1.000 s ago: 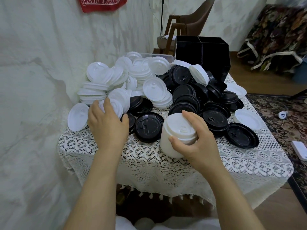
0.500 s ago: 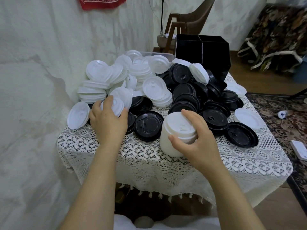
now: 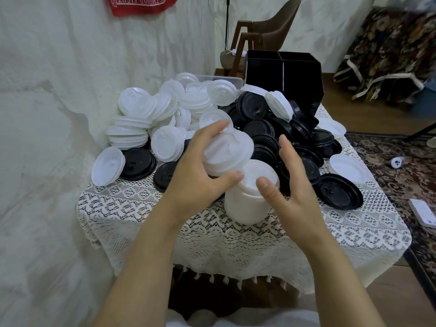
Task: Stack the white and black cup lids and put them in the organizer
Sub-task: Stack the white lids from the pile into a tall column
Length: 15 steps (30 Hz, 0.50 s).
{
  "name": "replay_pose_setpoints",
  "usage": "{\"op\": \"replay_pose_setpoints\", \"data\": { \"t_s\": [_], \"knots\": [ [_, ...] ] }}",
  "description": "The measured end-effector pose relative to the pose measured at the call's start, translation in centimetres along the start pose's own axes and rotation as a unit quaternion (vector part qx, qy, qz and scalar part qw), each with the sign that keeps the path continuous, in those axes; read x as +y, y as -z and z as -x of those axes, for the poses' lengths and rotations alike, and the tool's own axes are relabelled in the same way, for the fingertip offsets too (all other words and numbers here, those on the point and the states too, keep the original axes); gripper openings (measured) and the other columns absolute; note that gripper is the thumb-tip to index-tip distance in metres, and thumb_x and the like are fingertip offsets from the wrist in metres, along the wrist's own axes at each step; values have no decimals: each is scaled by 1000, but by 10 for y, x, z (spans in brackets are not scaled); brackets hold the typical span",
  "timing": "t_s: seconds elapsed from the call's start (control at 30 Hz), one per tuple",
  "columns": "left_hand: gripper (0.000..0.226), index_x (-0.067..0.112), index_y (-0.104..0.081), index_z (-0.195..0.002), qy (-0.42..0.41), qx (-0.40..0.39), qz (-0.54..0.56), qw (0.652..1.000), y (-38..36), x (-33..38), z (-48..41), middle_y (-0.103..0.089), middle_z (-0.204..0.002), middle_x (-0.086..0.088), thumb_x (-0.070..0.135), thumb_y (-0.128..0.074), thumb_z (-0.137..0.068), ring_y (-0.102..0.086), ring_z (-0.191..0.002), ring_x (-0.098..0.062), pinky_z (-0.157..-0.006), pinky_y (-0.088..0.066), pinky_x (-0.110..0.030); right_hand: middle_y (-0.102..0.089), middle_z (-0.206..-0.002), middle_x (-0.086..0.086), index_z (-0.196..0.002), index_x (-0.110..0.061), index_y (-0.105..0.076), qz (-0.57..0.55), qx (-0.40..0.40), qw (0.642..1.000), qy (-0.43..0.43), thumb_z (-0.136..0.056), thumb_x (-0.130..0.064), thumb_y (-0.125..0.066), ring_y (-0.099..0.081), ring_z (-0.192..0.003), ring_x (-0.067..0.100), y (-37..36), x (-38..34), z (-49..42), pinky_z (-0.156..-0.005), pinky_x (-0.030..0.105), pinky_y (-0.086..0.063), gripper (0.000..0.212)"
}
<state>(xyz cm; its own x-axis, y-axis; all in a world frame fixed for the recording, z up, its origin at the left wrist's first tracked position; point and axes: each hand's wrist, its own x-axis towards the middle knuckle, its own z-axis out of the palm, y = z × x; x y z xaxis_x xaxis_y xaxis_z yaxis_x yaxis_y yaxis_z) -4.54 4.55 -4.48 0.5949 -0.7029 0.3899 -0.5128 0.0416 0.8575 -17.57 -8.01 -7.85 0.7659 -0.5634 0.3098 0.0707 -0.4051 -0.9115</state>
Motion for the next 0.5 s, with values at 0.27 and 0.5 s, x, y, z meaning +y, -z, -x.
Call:
{"op": "replay_pose_setpoints", "data": {
  "t_s": [0.27,0.5],
  "knots": [
    [80,39,-40,-138,-17,-134,-43,990,-15,8,1,-39,-142,16,13,-81,-75,-36,-134,-1,-111,-34,-27,-49,-144,-14,-145,-30,-40,-76,-38,996,21,-75,-49,-67,-43,-135,4,7,2,1,-112,43,-38,77],
    [78,46,-47,-130,31,-96,9,995,-11,-5,-2,-46,-140,17,17,-86,-70,-42,-132,-1,-111,-38,-33,-54,-136,-16,-137,-26,-45,-43,-19,999,9,-70,-49,-78,-46,-130,0,9,11,0,-103,18,-41,78]
  ]
}}
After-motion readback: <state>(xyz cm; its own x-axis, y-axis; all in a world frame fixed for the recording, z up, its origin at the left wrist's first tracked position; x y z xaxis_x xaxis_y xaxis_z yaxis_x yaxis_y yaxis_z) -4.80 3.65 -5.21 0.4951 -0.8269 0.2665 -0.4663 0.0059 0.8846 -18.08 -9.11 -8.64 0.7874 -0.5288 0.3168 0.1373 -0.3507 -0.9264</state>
